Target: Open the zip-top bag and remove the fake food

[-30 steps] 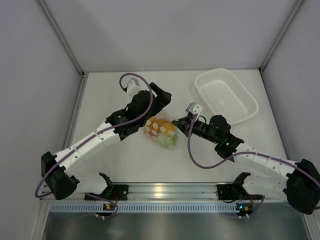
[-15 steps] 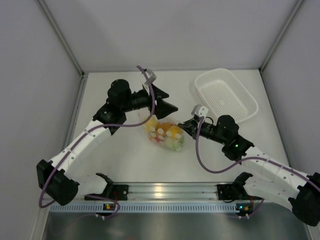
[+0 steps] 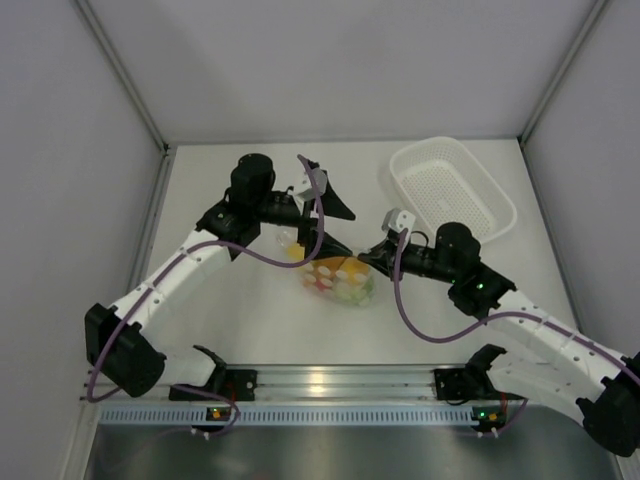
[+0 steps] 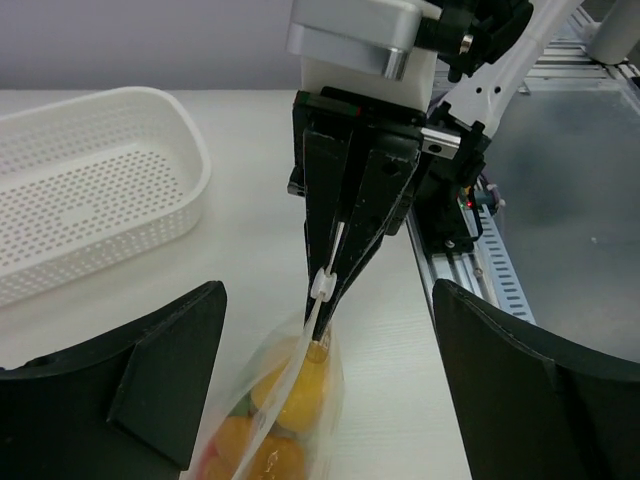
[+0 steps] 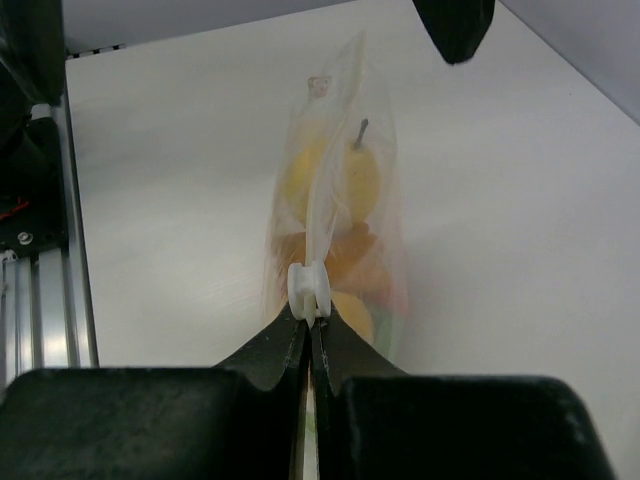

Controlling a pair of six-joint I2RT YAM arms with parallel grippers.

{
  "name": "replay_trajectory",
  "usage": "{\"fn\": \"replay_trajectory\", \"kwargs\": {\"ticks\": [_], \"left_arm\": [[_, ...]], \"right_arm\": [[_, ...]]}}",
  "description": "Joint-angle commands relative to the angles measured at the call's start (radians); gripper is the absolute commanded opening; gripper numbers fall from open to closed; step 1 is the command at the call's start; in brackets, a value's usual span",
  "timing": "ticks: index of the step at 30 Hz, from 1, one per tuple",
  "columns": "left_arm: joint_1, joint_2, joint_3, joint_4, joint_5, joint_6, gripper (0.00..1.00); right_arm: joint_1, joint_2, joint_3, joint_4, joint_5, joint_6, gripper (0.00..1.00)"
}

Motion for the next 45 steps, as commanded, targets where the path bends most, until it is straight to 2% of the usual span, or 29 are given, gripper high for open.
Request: {"fn": "replay_trajectory", "kwargs": {"ticks": [1, 6, 8, 14, 15, 17, 21, 22, 24, 26, 28, 33, 36, 42, 45], "left_arm": [[-0.002, 0.024, 0.030, -0.015, 0.101, 0.060, 0.89], [-0.036, 0.065, 0.027, -0.015, 0.097, 0.065, 0.83], [-0.051, 0.082, 0.022, -0.015, 0.083, 0.068, 0.71], [-0.068, 0.126, 0.034, -0.015, 0.067, 0.062, 0.59], [-0.068, 0.128, 0.040, -0.016, 0.066, 0.060, 0.47], [-0.069, 0.131, 0.042, -0.015, 0.060, 0.058, 0.43], [-0.070, 0.128, 0.034, -0.015, 0.041, 0.061, 0.27], [-0.070, 0.128, 0.031, -0.015, 0.041, 0.063, 0.20], [-0.070, 0.132, 0.031, -0.015, 0.040, 0.063, 0.13], [-0.070, 0.134, 0.031, -0.015, 0.029, 0.063, 0.00], [-0.070, 0.137, 0.030, -0.019, 0.008, 0.069, 0.00], [-0.066, 0.140, 0.057, -0.149, -0.049, 0.176, 0.00], [-0.062, 0.148, 0.077, -0.219, -0.068, 0.232, 0.00], [-0.022, 0.149, 0.068, -0.254, -0.103, 0.246, 0.00], [0.056, 0.143, 0.050, -0.254, -0.109, 0.220, 0.00]], "right_arm": [[-0.012, -0.019, 0.081, 0.007, -0.047, 0.007, 0.00], [-0.013, 0.009, 0.116, -0.033, -0.038, 0.015, 0.00], [-0.013, 0.015, 0.122, -0.030, -0.030, 0.025, 0.00], [-0.013, 0.035, 0.134, -0.039, -0.052, 0.032, 0.00], [-0.013, 0.040, 0.134, -0.039, -0.050, 0.030, 0.00], [-0.012, 0.043, 0.134, -0.039, -0.050, 0.032, 0.00], [-0.013, 0.041, 0.133, -0.035, -0.042, 0.035, 0.00], [-0.013, 0.041, 0.131, -0.035, -0.041, 0.035, 0.00], [-0.015, 0.043, 0.133, -0.035, -0.030, 0.038, 0.00], [-0.013, 0.038, 0.128, -0.027, -0.030, 0.042, 0.00], [-0.015, 0.030, 0.119, -0.012, -0.024, 0.052, 0.00], [-0.015, -0.065, 0.016, 0.128, 0.111, 0.127, 0.00], [-0.016, -0.117, -0.013, 0.134, 0.143, 0.157, 0.00], [-0.016, -0.206, -0.022, 0.029, 0.270, 0.182, 0.00], [-0.018, -0.281, -0.017, -0.056, 0.468, 0.229, 0.00]]}}
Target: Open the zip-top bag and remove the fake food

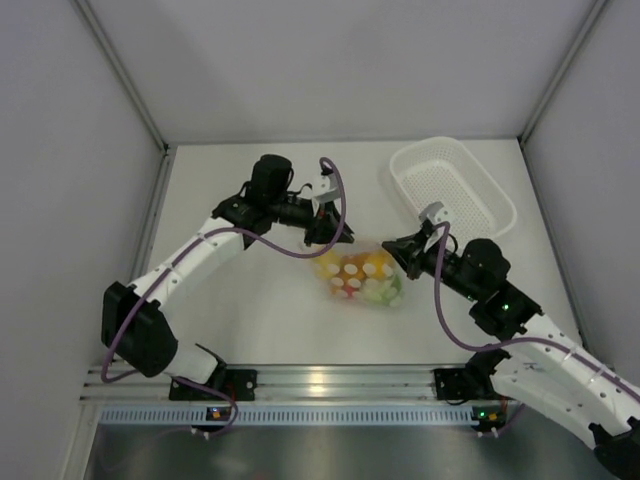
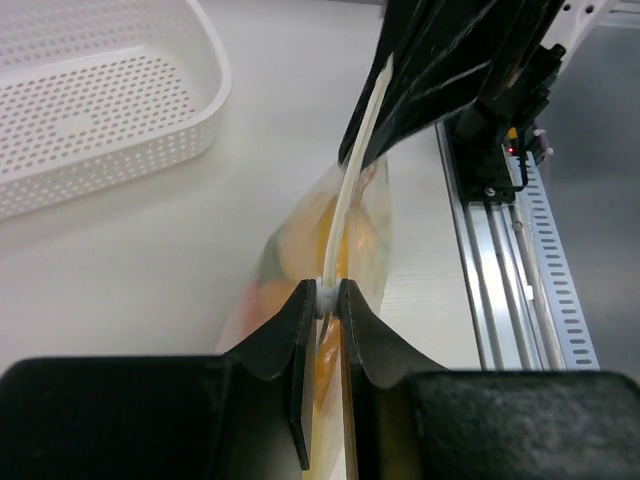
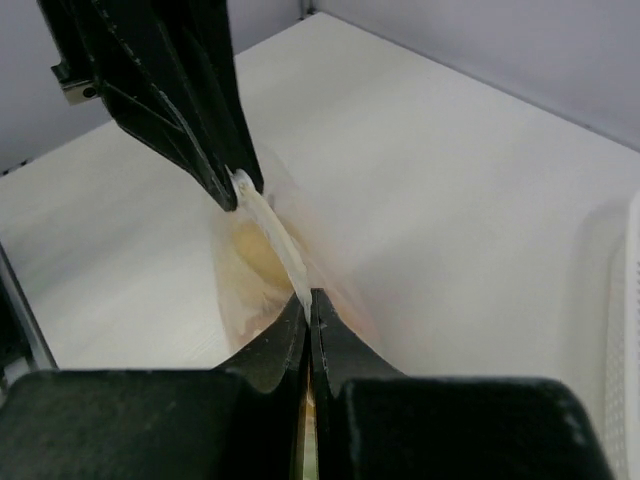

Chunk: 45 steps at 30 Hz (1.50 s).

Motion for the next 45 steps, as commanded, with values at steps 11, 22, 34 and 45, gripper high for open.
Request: {"fn": "replay_trajectory", "kwargs": {"ticks": [11, 22, 34, 45], "left_arm": [[0.260, 0.030, 0.031, -0.073, 0.018, -0.047, 0.00], [0.243, -0.051, 0.033, -0.128, -0.046, -0.136, 0.55], [-0.058, 0.107, 0.292, -0.125, -0.223, -0.066, 0.78], [-0.062, 0.133, 0.231, -0.126, -0.163, -0.020, 0.71]], "right_arm": [[-0.020, -0.257, 0.002, -0.148, 0.545, 0.122, 0.00], [-0.023, -0.266, -0.044, -0.056, 0.153, 0.049, 0.00], [-0.021, -0.287, -0.063, -0.042, -0.024, -0.008, 0.00], [-0.021, -0.286, -0.049, -0.074, 0.020, -0.002, 0.00]]}}
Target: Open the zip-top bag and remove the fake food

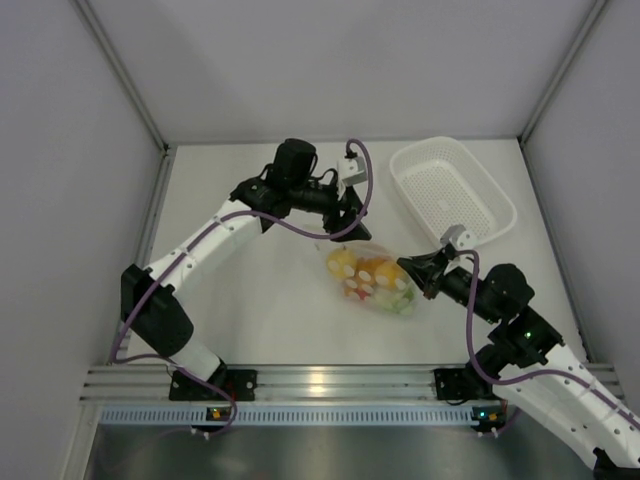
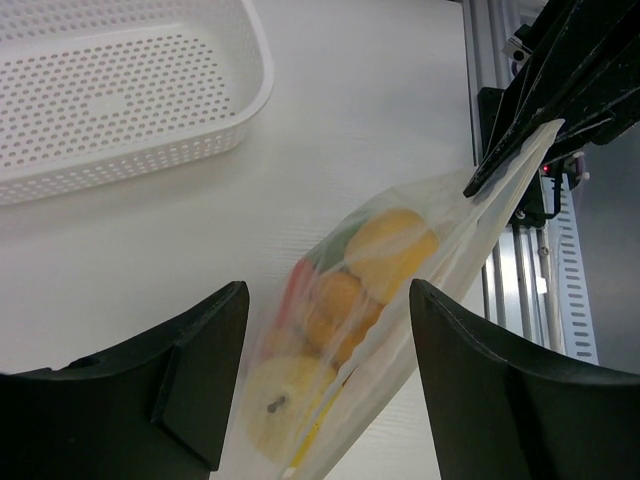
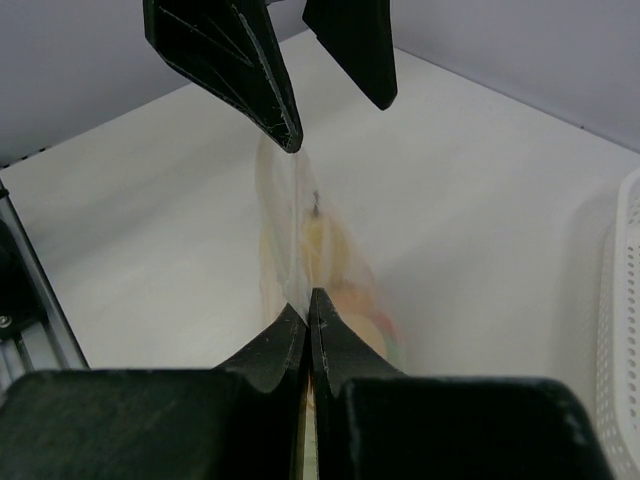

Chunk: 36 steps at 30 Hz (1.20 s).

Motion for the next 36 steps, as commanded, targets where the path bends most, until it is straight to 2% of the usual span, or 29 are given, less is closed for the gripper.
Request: {"fn": "replay_trajectory", "kwargs": {"ticks": [1, 14, 17, 22, 36], "left_arm": [[0.003, -0.007, -0.024, 0.013, 0.020, 0.041, 0.71], [0.005, -0.036, -0.083, 0.013, 0.003, 0.052, 0.72], [0.005, -0.053, -0.074, 0.028, -0.042, 0.027, 0.78], [0.003, -0.105, -0.082, 0.036, -0.060, 0.036, 0.80], [0.003, -0.085, -0.117, 0.058, -0.097, 0.040, 0.74]], "right_arm": [[-0.008, -0.006, 0.049, 0.061, 0.004, -0.008, 0.00], [-0.009, 0.032, 0.059, 0.060, 0.044, 0.010, 0.00], [-0.008, 0.052, 0.060, 0.060, 0.046, 0.008, 0.00], [-0.009, 0.069, 0.062, 0.061, 0.054, 0.012, 0.00], [-0.008, 0.034, 0.049, 0.083, 0.000, 0.025, 0.00]]}}
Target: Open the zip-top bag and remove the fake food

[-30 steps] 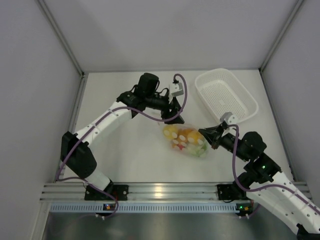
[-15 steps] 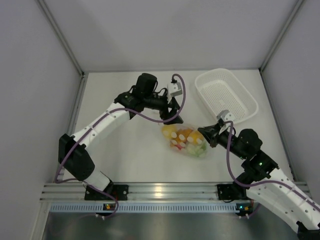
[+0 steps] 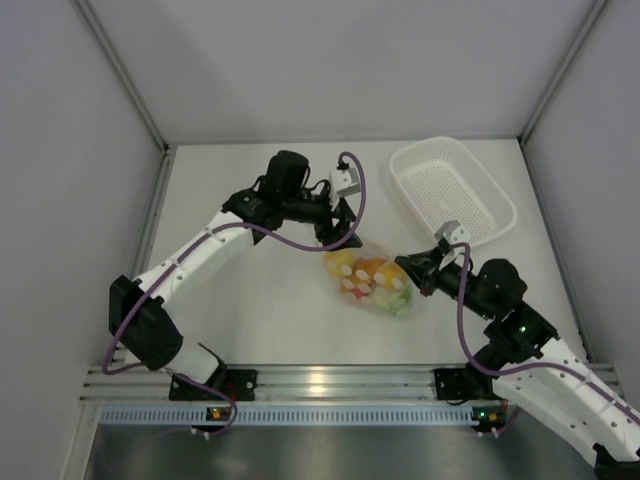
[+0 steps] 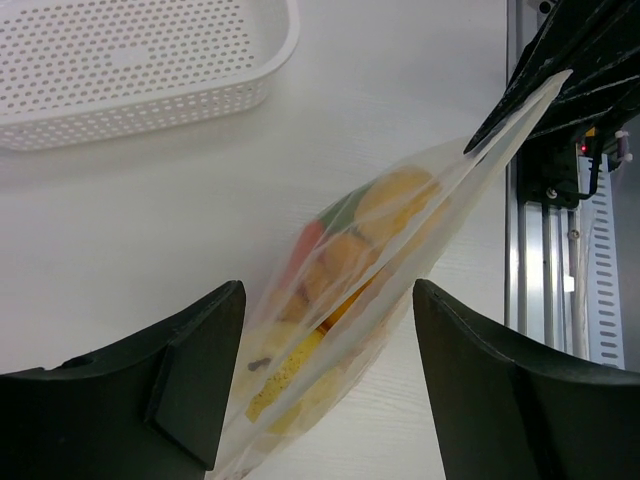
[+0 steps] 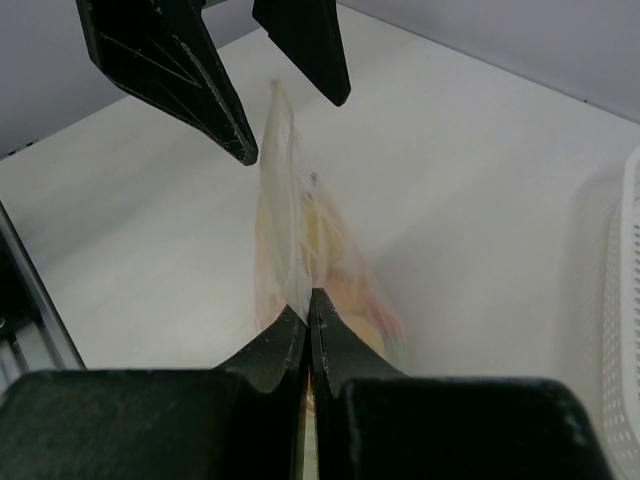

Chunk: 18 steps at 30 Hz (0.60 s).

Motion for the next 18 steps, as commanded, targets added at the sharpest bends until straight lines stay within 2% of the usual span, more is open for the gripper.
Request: {"fn": "replay_trajectory", "kwargs": {"ticks": [1, 18], "left_arm": [[0.005, 0.005, 0.011, 0.048, -0.006, 0.018, 0.73], [0.003, 0.008, 0.043, 0.048, -0.006, 0.018, 0.71]], "right_arm": [[-0.009, -0.021, 0.042, 0.080, -0.022, 0.010, 0.00], [-0.009, 0.007, 0.048, 0.100, -0.076, -0.004, 0.00]]}}
